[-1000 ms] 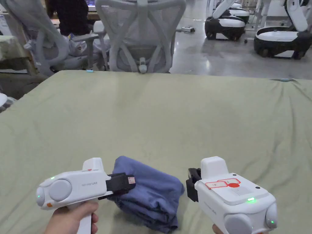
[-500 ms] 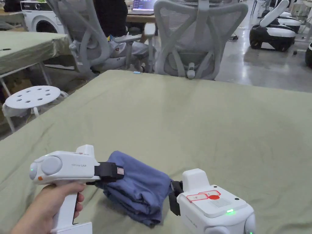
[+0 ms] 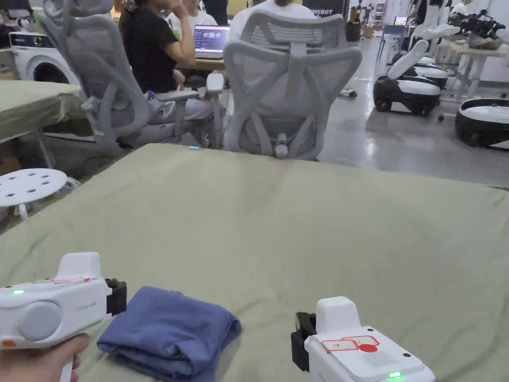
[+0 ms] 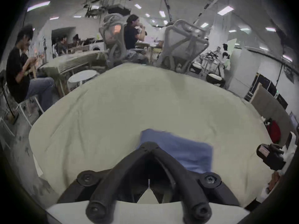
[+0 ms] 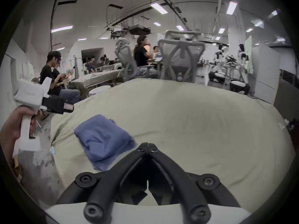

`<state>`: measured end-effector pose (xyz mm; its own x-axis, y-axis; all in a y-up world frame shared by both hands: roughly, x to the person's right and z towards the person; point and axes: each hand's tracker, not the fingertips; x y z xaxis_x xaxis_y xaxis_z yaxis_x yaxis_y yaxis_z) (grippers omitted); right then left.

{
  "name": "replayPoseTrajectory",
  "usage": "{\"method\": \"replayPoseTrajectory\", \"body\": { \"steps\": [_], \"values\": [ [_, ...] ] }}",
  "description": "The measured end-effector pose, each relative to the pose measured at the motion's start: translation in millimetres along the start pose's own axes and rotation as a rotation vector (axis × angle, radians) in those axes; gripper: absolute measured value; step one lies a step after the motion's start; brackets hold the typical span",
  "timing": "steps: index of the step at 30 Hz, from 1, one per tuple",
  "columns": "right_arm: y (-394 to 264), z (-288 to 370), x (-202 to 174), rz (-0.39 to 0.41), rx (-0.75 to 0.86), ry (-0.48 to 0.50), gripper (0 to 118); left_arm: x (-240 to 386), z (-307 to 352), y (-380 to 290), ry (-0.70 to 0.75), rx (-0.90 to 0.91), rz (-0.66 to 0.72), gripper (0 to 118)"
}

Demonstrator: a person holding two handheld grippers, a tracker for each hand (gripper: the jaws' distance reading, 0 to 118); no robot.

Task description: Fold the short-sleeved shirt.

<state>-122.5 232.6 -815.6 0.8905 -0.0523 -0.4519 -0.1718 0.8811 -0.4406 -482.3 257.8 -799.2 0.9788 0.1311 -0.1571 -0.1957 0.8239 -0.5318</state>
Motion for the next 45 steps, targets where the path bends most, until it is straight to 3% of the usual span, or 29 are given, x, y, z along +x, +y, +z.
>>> {"method": "replayPoseTrajectory", "body": {
  "steps": [4, 11, 15, 21, 30, 32, 33, 34, 35, 36, 37, 38, 39, 41, 45],
  "values": [
    [-1.4, 52.5, 68.7, -0.015, 0.043, -0.142, 0, 97.8, 3.1, -4.7, -0.078, 0.115, -0.079, 0],
    [8.3, 145.4, 182.4, 0.029, 0.147, -0.363, 0, 268.0, 35.2, -5.1, -0.187, 0.365, -0.233, 0],
    [24.8, 187.3, 226.9, 0.056, 0.225, -0.443, 0, 329.3, 54.6, 7.1, -0.233, 0.421, -0.212, 0],
    [26.7, 215.7, 258.0, 0.018, 0.269, -0.461, 0, 376.0, 86.7, 0.3, -0.221, 0.454, -0.212, 0],
    [11.0, 226.0, 264.7, -0.034, 0.282, -0.449, 0, 380.9, 102.1, -8.9, -0.198, 0.455, -0.235, 0],
    [12.5, 230.6, 263.4, -0.062, 0.307, -0.423, 0, 382.1, 104.8, -7.8, -0.198, 0.460, -0.242, 25],
    [14.0, 232.5, 263.0, -0.068, 0.321, -0.421, 1, 382.0, 105.4, -7.7, -0.198, 0.464, -0.250, 46],
    [15.1, 233.9, 260.9, -0.066, 0.333, -0.425, 8, 381.8, 105.8, -7.7, -0.194, 0.469, -0.259, 72],
    [16.5, 234.7, 259.1, -0.062, 0.337, -0.430, 23, 381.5, 106.4, -7.9, -0.188, 0.476, -0.263, 84],
    [18.3, 235.1, 258.1, -0.059, 0.336, -0.428, 47, 382.8, 107.5, -8.7, -0.185, 0.483, -0.267, 92],
    [20.6, 235.3, 257.0, -0.055, 0.329, -0.422, 82, 382.2, 108.1, -8.7, -0.186, 0.488, -0.272, 97],
    [21.7, 234.6, 256.2, -0.052, 0.322, -0.414, 103, 381.6, 108.8, -8.4, -0.187, 0.492, -0.278, 100],
    [21.2, 233.8, 254.7, -0.048, 0.322, -0.416, 116, 380.7, 109.3, -7.8, -0.191, 0.494, -0.284, 103],
    [19.8, 234.6, 251.2, -0.034, 0.356, -0.439, 118, 381.1, 110.8, -7.7, -0.200, 0.494, -0.291, 118],
    [20.8, 236.4, 250.5, -0.026, 0.371, -0.448, 118, 377.8, 114.7, -7.5, -0.191, 0.510, -0.294, 118]
  ]
}}
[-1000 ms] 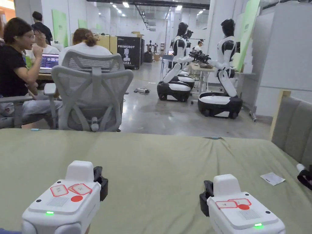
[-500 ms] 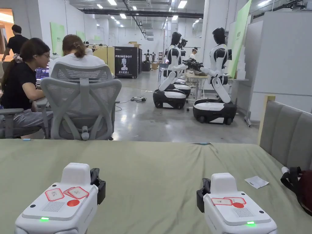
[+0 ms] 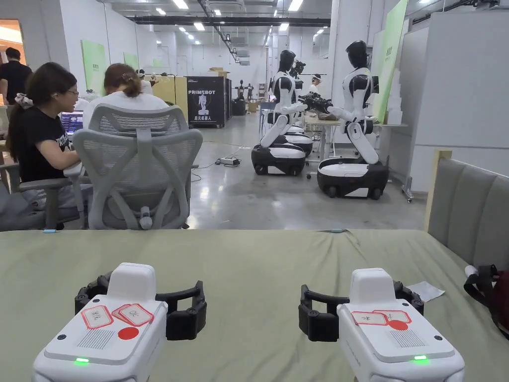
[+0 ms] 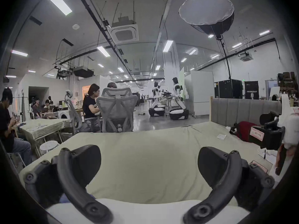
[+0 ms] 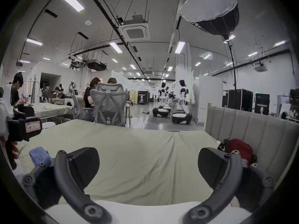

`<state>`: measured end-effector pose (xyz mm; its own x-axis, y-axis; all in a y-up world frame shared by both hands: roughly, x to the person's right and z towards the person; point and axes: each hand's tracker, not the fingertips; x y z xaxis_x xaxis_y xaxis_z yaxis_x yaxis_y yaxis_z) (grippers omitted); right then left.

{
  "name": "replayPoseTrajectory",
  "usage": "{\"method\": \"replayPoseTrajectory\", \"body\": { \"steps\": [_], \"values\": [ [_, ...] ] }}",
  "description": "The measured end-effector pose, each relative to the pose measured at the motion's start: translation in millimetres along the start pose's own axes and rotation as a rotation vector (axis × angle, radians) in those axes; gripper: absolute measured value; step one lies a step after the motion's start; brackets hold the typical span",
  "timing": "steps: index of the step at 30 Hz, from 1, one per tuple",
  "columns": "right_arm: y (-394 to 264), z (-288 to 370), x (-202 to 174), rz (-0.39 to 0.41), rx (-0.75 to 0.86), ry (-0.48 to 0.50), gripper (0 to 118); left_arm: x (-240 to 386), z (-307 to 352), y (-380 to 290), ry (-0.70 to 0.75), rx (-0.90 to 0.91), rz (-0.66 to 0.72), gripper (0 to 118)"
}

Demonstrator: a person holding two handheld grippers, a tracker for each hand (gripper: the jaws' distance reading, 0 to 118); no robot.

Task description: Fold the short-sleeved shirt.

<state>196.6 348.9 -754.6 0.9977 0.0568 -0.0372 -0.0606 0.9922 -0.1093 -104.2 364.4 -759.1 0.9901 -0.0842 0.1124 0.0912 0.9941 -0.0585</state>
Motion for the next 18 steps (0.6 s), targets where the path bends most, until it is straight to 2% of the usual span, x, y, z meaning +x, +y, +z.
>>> {"method": "replayPoseTrajectory", "body": {
  "steps": [18],
  "values": [
    [0.7, 1.4, -2.8, -0.004, 0.002, 0.012, 118, -8.3, 4.3, -1.1, 0.025, 0.007, 0.011, 118]
  ]
}}
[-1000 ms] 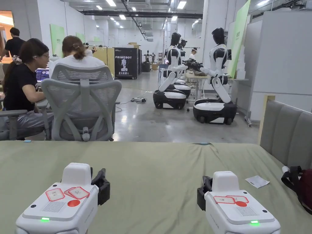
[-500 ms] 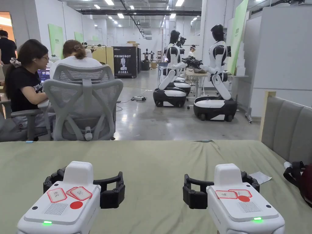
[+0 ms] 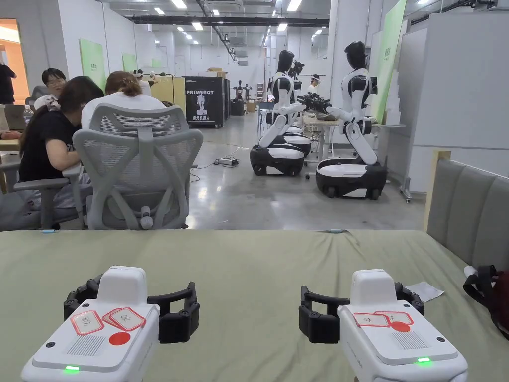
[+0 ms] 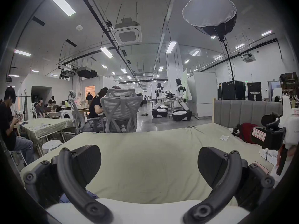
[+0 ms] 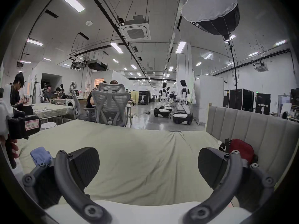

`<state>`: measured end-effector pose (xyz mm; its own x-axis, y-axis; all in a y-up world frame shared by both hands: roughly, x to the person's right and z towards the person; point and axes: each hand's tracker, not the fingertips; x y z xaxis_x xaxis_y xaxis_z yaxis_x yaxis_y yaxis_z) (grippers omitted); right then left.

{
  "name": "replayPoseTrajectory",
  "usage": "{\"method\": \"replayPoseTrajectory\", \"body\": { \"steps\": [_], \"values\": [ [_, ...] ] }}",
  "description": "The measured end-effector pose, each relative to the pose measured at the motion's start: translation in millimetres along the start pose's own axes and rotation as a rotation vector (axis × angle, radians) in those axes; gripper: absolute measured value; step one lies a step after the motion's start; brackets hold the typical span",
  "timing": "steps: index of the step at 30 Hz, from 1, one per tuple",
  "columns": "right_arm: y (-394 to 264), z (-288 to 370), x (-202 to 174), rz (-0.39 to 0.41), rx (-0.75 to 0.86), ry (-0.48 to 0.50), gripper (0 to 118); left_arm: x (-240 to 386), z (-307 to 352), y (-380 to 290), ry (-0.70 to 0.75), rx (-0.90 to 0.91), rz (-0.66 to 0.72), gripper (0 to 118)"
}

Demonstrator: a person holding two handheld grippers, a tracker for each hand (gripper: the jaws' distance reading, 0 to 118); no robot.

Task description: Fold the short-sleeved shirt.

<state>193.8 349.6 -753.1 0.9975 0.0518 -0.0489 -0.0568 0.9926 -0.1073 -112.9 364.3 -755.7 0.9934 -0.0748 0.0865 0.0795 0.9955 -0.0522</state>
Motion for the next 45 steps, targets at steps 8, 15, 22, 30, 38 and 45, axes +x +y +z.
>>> {"method": "replayPoseTrajectory", "body": {
  "steps": [8, 15, 22, 30, 38, 45],
  "values": [
    [8.8, -0.2, -0.6, -0.045, -0.021, 0.090, 118, -3.9, 1.0, -1.1, 0.006, -0.003, 0.009, 118],
    [14.1, -2.5, -6.0, -0.039, -0.076, -0.018, 118, -5.2, 3.6, -1.4, 0.008, -0.007, 0.014, 118],
    [18.2, 5.4, -1.3, -0.082, -0.083, -0.023, 118, -6.3, 5.6, -1.9, 0.019, -0.006, 0.014, 118],
    [20.8, 10.0, 0.0, -0.080, -0.062, -0.040, 118, -5.6, 5.6, -3.3, 0.023, -0.013, 0.014, 118],
    [19.3, 11.8, -4.4, -0.036, -0.036, -0.093, 118, -6.1, 6.1, -3.5, 0.025, -0.016, 0.013, 118],
    [18.0, 11.0, -3.7, -0.040, -0.049, -0.055, 118, -6.4, 5.3, -3.5, 0.026, -0.018, 0.013, 118]
  ]
}}
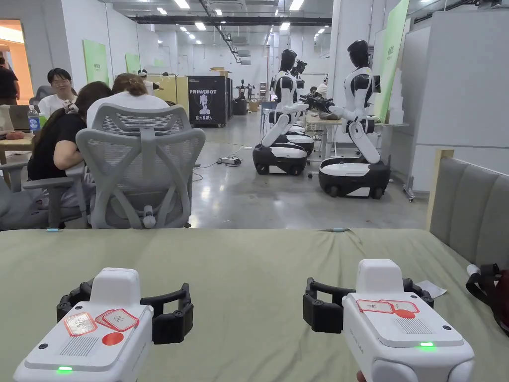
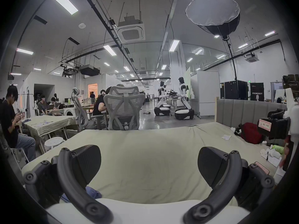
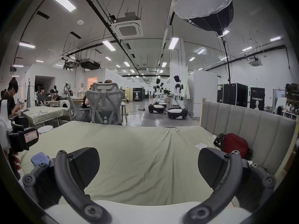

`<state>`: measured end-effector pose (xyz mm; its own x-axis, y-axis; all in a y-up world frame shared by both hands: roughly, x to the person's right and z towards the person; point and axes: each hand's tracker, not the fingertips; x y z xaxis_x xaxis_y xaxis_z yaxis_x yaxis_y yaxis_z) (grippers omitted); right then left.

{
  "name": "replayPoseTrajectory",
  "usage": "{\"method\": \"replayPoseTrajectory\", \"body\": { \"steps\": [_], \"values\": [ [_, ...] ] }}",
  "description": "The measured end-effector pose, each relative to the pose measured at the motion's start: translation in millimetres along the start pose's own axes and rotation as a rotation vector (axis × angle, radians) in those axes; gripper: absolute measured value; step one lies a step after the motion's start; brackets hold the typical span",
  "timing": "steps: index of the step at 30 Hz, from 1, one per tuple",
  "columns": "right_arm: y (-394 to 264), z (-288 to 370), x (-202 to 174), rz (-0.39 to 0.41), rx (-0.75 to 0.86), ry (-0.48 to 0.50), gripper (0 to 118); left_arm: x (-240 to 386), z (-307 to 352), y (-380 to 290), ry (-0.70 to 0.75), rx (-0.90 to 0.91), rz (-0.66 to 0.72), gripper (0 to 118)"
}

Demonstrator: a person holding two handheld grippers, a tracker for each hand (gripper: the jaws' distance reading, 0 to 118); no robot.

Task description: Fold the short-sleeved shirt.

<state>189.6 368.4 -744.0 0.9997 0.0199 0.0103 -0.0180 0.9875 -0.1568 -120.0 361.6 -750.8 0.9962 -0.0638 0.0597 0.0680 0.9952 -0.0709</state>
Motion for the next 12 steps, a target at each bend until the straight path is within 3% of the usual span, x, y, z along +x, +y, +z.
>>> {"method": "replayPoseTrajectory", "body": {
  "steps": [5, 9, 12],
  "values": [
    [2.3, 0.4, 6.0, -0.047, 0.004, 0.052, 118, 0.9, -0.8, -1.0, -0.001, 0.000, 0.000, 118],
    [2.2, -0.2, 5.8, -0.045, 0.009, -0.027, 118, 1.3, -1.4, -2.2, -0.001, -0.001, 0.003, 118],
    [-0.2, 1.7, 8.2, -0.059, 0.022, -0.034, 118, 1.8, -2.0, -2.9, -0.003, -0.002, 0.007, 118]
  ]
}}
